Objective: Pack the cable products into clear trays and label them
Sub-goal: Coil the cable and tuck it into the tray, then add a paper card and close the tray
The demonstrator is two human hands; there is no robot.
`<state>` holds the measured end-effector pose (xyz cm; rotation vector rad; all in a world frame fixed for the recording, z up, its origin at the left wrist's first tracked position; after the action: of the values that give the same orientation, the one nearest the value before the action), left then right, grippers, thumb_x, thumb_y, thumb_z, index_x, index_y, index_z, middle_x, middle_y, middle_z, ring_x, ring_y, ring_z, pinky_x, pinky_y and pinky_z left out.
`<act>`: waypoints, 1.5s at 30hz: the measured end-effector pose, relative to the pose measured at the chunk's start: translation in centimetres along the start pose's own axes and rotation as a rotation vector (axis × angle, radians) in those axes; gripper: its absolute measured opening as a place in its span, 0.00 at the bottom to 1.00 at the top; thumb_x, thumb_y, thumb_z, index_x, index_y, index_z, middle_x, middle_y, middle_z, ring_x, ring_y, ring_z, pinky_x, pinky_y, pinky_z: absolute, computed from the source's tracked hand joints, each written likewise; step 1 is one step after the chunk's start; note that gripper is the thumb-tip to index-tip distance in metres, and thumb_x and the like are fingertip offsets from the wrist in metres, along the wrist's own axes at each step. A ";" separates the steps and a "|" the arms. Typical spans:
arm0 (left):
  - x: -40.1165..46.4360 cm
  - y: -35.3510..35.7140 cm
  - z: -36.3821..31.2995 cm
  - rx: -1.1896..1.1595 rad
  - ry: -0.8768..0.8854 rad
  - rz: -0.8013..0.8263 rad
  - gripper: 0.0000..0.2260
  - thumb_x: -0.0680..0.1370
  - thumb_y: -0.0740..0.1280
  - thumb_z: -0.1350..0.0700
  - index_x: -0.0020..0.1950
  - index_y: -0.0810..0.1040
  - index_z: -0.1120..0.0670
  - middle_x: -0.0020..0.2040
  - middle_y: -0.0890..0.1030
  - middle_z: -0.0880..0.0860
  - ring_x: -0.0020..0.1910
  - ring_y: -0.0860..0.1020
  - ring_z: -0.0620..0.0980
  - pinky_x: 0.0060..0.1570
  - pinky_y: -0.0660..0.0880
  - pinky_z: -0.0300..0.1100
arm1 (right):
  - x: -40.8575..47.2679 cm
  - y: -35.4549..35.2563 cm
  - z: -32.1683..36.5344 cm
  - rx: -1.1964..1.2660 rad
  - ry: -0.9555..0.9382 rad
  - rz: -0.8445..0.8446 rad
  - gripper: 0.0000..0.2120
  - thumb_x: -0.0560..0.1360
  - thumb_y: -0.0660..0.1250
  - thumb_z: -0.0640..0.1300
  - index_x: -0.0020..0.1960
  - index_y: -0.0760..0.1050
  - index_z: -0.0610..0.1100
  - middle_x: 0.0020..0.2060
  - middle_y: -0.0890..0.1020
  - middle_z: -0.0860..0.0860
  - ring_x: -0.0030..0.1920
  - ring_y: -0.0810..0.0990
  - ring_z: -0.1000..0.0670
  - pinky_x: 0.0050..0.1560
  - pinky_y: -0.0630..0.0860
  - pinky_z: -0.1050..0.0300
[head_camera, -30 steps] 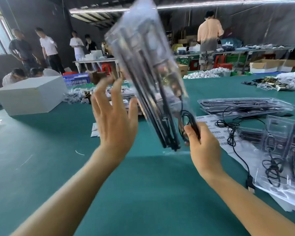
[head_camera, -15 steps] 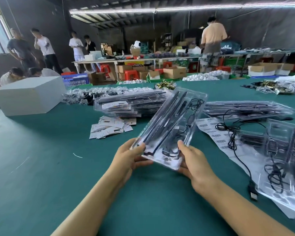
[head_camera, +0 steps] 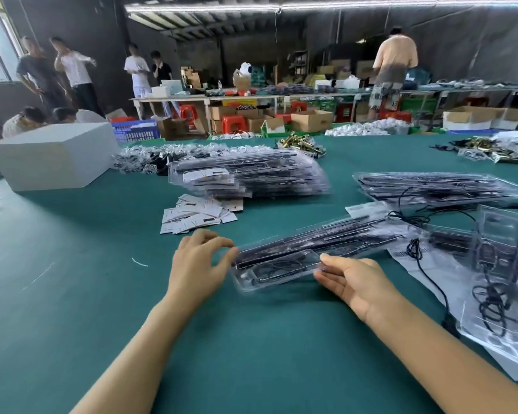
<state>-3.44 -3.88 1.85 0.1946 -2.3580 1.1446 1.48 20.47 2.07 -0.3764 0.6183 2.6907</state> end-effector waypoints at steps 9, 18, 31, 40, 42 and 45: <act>-2.3 1.0 -2.6 -0.041 0.382 0.238 0.14 0.73 0.73 0.50 0.58 0.82 0.51 0.57 0.79 0.45 0.53 0.79 0.46 0.53 0.75 0.41 | 0.6 -0.2 -0.4 0.030 -0.014 -0.044 0.22 0.72 0.71 0.32 0.63 0.67 0.30 0.41 0.79 0.38 0.29 0.83 0.48 0.29 0.79 0.60; -1.9 1.7 -1.5 -0.051 0.272 0.264 0.13 0.73 0.73 0.52 0.56 0.80 0.50 0.58 0.76 0.38 0.55 0.75 0.40 0.56 0.72 0.39 | 0.3 -1.2 1.2 -0.478 0.093 0.024 0.15 0.77 0.68 0.46 0.47 0.75 0.32 0.33 0.84 0.40 0.29 0.84 0.47 0.22 0.74 0.63; -1.0 2.1 -0.3 0.025 0.199 0.202 0.13 0.79 0.66 0.55 0.63 0.77 0.52 0.65 0.76 0.44 0.66 0.71 0.45 0.73 0.53 0.40 | 0.2 -2.1 3.7 -0.556 -0.338 -0.243 0.15 0.60 0.48 0.25 0.27 0.67 0.41 0.21 0.72 0.46 0.21 0.75 0.53 0.27 0.70 0.60; -0.1 2.2 0.4 -0.105 0.128 0.249 0.14 0.73 0.72 0.56 0.58 0.78 0.52 0.58 0.77 0.42 0.58 0.74 0.45 0.56 0.67 0.33 | 4.9 7.6 4.5 -1.110 -0.483 0.090 0.15 0.71 0.54 0.30 0.38 0.75 0.44 0.32 0.82 0.49 0.36 0.80 0.49 0.39 0.75 0.57; 0.2 2.2 0.5 -0.109 0.129 0.251 0.15 0.72 0.73 0.54 0.57 0.79 0.52 0.58 0.78 0.42 0.58 0.73 0.44 0.54 0.64 0.28 | 6.9 10.6 4.0 -1.303 -0.560 0.176 0.10 0.74 0.58 0.34 0.49 0.74 0.44 0.46 0.81 0.47 0.47 0.78 0.47 0.46 0.74 0.54; 0.6 2.1 0.5 -0.125 0.137 0.254 0.15 0.71 0.74 0.54 0.57 0.79 0.52 0.57 0.79 0.44 0.58 0.74 0.45 0.52 0.62 0.26 | 9.6 15.0 2.2 -1.472 -0.628 0.286 0.14 0.77 0.62 0.41 0.62 0.70 0.41 0.55 0.77 0.44 0.55 0.76 0.43 0.55 0.75 0.47</act>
<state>-4.88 -2.85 0.40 -0.2257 -2.3686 1.0802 -13.43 11.53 6.34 0.2783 -1.6219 2.7376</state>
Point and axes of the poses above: each hand's wrist, its own x-axis towards the middle knuckle, its own y-axis out of the palm, z = x × y, the point moved 1 cm from there along x, towards the middle knuckle
